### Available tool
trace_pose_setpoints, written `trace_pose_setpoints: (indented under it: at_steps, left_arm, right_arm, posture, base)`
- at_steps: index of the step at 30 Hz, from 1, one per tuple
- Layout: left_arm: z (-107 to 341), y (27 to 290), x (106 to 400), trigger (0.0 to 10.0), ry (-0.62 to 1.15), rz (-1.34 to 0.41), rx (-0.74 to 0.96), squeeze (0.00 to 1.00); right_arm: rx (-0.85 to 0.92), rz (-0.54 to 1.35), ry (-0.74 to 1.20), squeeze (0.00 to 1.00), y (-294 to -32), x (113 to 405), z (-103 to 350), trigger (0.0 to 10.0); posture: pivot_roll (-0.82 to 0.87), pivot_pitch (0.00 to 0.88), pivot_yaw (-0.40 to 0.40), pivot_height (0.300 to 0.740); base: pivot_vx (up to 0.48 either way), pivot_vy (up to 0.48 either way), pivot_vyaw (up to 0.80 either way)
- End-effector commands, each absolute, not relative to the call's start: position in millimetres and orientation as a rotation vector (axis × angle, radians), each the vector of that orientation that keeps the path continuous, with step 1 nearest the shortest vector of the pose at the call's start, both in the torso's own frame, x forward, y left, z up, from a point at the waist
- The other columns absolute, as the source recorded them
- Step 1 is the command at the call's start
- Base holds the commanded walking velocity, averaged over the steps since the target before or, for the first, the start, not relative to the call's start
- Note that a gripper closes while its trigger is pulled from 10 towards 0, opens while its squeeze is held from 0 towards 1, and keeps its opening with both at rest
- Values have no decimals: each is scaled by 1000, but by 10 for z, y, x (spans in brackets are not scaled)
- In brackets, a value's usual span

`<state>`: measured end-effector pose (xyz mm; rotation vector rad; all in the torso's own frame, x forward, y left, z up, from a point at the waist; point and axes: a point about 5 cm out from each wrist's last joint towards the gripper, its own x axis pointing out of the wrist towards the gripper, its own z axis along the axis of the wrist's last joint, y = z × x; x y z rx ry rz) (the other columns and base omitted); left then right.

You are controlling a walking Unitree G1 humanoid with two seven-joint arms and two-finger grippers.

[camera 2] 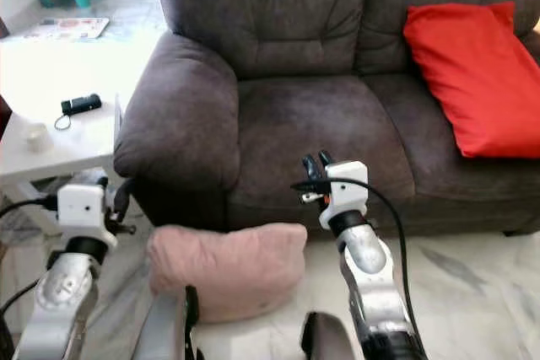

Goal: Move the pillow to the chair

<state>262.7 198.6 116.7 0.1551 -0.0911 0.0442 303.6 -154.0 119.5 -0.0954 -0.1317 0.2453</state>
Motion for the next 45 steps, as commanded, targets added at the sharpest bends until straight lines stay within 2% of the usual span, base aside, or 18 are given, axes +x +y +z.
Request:
trace_pose_setpoints:
  at_steps: [1,4,20,31,45]
  left_arm:
    - [1119,2033,2602,10000,-66,54,139,0]
    - [1084,2042,2594,10000,-43,47,129,0]
    - [989,1972,2573,10000,10,-22,90,0]
    - [994,1981,2570,10000,14,-25,84,0]
    - [990,1955,2578,10000,20,-55,86,0]
  right_arm:
    - [-91,261,-141,0,-1498,3041,1213,10000]
    - [-94,264,-137,0,-1492,3043,1205,10000]
    - [-109,258,-136,0,-1496,3057,1201,10000]
    - [-101,246,-155,0,-1481,3072,1230,10000]
    - [-72,218,-125,0,-1502,3082,1165,10000]
  posture:
    - [70,66,-21,557]
    - [73,63,-21,557]
    - [75,80,-19,557]
    - [77,91,-15,557]
    - [79,89,-11,557]
  base:
    - [0,0,800]
    - [0,0,800]
    - [0,0,0]
    - [0,0,800]
    - [0,0,0]
